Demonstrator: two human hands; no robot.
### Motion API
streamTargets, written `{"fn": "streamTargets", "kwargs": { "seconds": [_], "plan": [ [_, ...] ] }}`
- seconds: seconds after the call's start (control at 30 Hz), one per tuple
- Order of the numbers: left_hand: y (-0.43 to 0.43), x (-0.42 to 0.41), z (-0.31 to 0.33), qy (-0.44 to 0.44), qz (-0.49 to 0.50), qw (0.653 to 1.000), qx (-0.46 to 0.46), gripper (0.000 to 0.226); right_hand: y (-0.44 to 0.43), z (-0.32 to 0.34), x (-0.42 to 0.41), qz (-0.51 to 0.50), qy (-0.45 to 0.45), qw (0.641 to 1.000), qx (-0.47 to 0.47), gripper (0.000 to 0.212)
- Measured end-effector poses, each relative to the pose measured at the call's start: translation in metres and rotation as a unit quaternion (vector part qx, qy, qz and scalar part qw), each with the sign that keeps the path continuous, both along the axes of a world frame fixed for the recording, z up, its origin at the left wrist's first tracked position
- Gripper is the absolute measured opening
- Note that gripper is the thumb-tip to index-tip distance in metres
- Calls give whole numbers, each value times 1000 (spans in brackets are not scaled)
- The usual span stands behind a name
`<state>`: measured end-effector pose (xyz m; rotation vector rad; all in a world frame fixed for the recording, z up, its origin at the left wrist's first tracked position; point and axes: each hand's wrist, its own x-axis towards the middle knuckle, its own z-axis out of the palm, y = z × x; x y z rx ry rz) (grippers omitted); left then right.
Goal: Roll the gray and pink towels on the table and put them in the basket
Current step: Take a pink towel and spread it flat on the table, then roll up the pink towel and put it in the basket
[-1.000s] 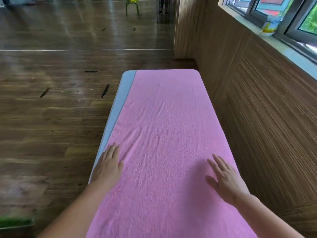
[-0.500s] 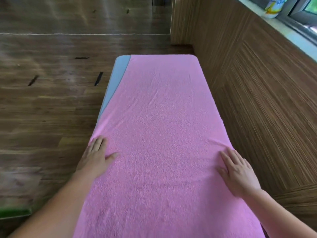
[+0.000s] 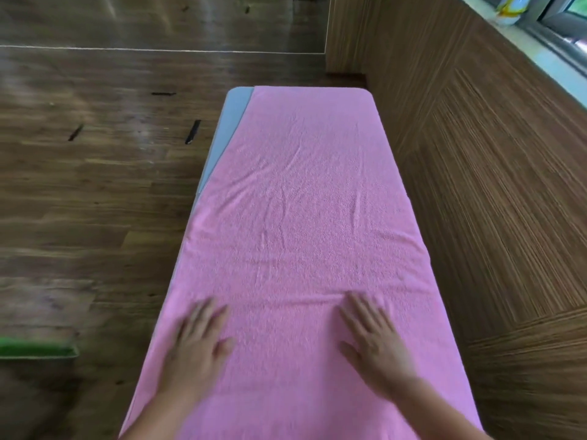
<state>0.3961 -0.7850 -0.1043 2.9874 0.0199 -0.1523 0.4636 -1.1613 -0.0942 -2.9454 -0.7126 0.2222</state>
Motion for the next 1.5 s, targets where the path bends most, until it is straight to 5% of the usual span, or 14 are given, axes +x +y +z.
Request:
{"fn": "streamTargets", "kwargs": {
  "seconds": [0.13,0.2,0.33,0.47,0.8,0.9,0.93,1.0,1.03,1.1,1.27,1.33,1.5],
  "plan": [
    [57,-42,17,36,143,989,21,77,-78,13,-12,-171,25,983,-53,77],
    [41,-45,28,28,140,990,15,84,-68,21,-21,-208,38,975,-67,74],
    [-51,-42,43,13,-23,998,-58,71,31,35,-64,-82,81,993,-24,75],
    [-108,-78,41,65,-121,990,-32,63,97,25,-136,32,86,996,-17,64],
    [45,-194,14,43,0,999,-19,58,-85,20,-217,-185,45,982,12,50],
    [45,-193,19,10,184,969,-166,61,-120,23,-205,-433,79,887,136,49],
    [42,-194,24,20,291,921,-260,67,-131,26,-200,-510,118,830,195,54],
    [36,-199,32,48,473,763,-438,64,-145,34,-192,-616,237,691,294,51],
    [31,-203,35,66,524,678,-511,55,-148,38,-192,-639,308,611,351,44],
    [17,-210,41,84,561,581,-584,43,-150,43,-195,-643,387,512,418,40],
    [-1,-225,48,39,607,495,-621,38,-158,29,-205,-672,440,392,448,57],
    [-7,-230,48,27,618,475,-625,36,-157,24,-208,-675,435,353,480,46],
    [-9,-240,53,-26,657,449,-605,15,-172,25,-212,-673,377,362,524,11]
  ]
}}
